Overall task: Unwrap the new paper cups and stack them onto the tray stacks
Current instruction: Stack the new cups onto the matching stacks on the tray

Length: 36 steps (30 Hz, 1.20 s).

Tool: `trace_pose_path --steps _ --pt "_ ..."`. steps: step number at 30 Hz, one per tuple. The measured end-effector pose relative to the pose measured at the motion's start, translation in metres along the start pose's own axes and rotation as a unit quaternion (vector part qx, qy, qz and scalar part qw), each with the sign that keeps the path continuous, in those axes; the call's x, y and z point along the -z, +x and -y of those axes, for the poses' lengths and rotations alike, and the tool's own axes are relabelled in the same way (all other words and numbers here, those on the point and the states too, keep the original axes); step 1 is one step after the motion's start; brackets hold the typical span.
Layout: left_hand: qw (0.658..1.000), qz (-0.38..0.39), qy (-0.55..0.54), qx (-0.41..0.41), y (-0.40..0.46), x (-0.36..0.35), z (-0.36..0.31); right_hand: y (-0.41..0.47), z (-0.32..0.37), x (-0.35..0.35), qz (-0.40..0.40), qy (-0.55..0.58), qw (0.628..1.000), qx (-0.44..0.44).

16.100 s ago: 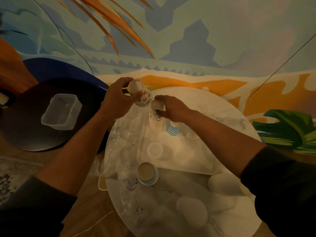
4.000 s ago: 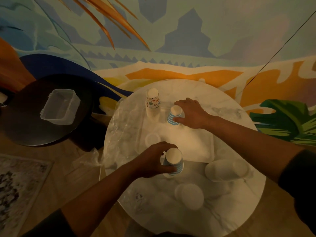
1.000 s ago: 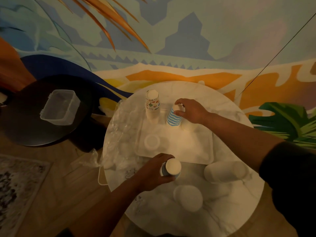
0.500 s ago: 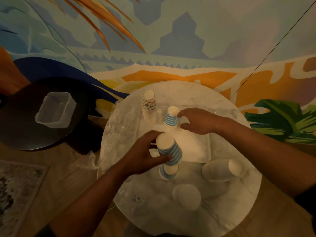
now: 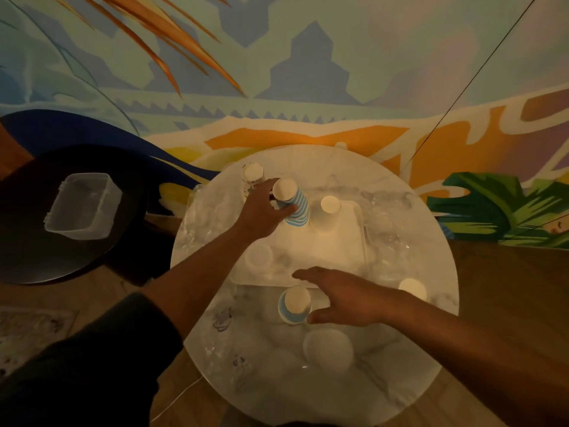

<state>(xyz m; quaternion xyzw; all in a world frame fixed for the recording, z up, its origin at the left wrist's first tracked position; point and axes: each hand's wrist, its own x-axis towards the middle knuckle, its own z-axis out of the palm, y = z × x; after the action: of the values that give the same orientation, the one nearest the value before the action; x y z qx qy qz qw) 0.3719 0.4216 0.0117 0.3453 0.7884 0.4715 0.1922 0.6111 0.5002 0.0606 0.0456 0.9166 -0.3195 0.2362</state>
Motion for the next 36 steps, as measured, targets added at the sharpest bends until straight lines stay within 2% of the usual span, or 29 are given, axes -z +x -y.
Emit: trace_pose_path --steps 10,21,27,30,36 --pt "0.998 0.031 0.050 0.033 0.028 -0.030 0.016 0.013 -0.012 -0.027 -0.033 -0.021 0.999 0.023" --pt "0.983 0.088 0.095 0.133 0.028 -0.043 0.013 -0.016 0.003 0.021 -0.098 0.036 0.991 0.079" --pt "0.977 0.140 0.023 0.160 -0.024 -0.010 0.029 -0.016 0.008 0.097 -0.197 0.034 0.974 0.107" --pt "0.975 0.149 0.000 0.167 -0.061 0.004 0.030 0.009 -0.008 0.128 -0.256 0.018 0.962 0.093" --pt "0.974 0.153 -0.058 0.159 -0.119 0.013 0.033 0.085 -0.047 0.149 -0.261 0.005 0.964 0.050"
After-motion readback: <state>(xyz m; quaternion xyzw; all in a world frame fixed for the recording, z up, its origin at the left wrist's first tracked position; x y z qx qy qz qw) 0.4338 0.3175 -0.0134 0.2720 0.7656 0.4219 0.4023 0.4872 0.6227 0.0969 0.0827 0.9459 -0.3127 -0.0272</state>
